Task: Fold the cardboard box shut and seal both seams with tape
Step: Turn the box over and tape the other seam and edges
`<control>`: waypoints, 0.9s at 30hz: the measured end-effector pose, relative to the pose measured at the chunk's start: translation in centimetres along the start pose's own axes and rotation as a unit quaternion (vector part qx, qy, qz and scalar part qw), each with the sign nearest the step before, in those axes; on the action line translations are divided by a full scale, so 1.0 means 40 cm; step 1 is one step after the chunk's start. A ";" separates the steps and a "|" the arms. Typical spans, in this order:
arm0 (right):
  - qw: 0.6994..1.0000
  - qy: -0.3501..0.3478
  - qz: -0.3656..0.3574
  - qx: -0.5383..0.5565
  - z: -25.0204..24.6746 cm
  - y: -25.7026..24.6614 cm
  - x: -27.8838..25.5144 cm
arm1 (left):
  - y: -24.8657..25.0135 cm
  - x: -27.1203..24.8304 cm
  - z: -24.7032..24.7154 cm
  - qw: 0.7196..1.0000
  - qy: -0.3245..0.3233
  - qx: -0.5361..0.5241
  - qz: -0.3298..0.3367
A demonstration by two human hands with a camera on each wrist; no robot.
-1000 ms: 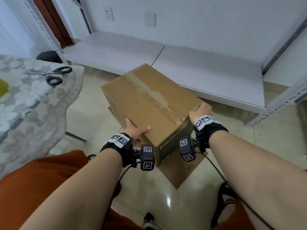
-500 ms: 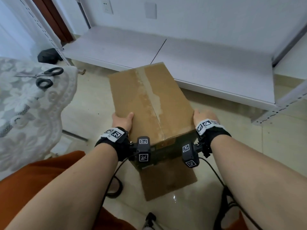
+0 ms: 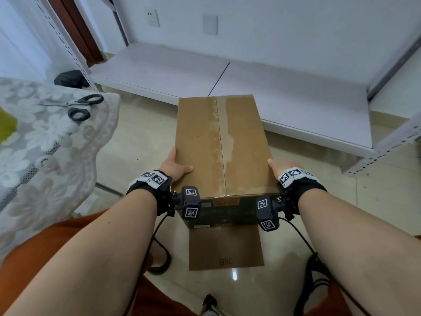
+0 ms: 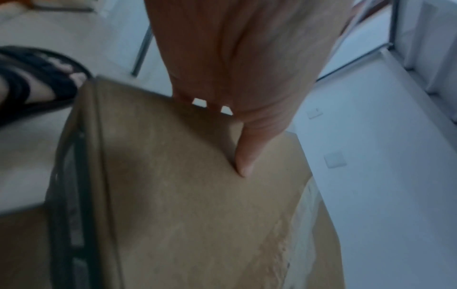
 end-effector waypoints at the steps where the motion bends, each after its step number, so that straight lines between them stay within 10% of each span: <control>1: 1.000 0.006 -0.007 -0.008 0.004 -0.011 -0.006 | -0.004 -0.005 -0.003 1.000 -0.009 0.027 -0.007; 6: 0.993 0.105 -0.045 0.018 -0.051 -0.146 -0.027 | 0.077 -0.039 -0.069 0.995 0.088 0.000 0.044; 13: 0.968 0.037 -0.185 0.166 -0.052 -0.409 -0.096 | 0.217 -0.132 -0.240 0.962 0.188 -0.052 0.190; 20: 0.940 0.048 -0.302 0.152 -0.036 -0.621 -0.216 | 0.309 -0.288 -0.476 0.836 0.435 0.089 0.323; 27: 0.922 0.058 -0.365 0.113 -0.002 -0.738 -0.289 | 0.294 -0.303 -0.497 0.836 0.392 0.081 0.375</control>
Point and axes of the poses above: each hand's wrist, its own x-axis towards the middle knuckle, its own z-axis out of the palm, y = z × x, the point moved 8 cm from there along x, towards the middle knuckle, and after that the axes turned 10 degrees about -x, right-handed, at the moved point
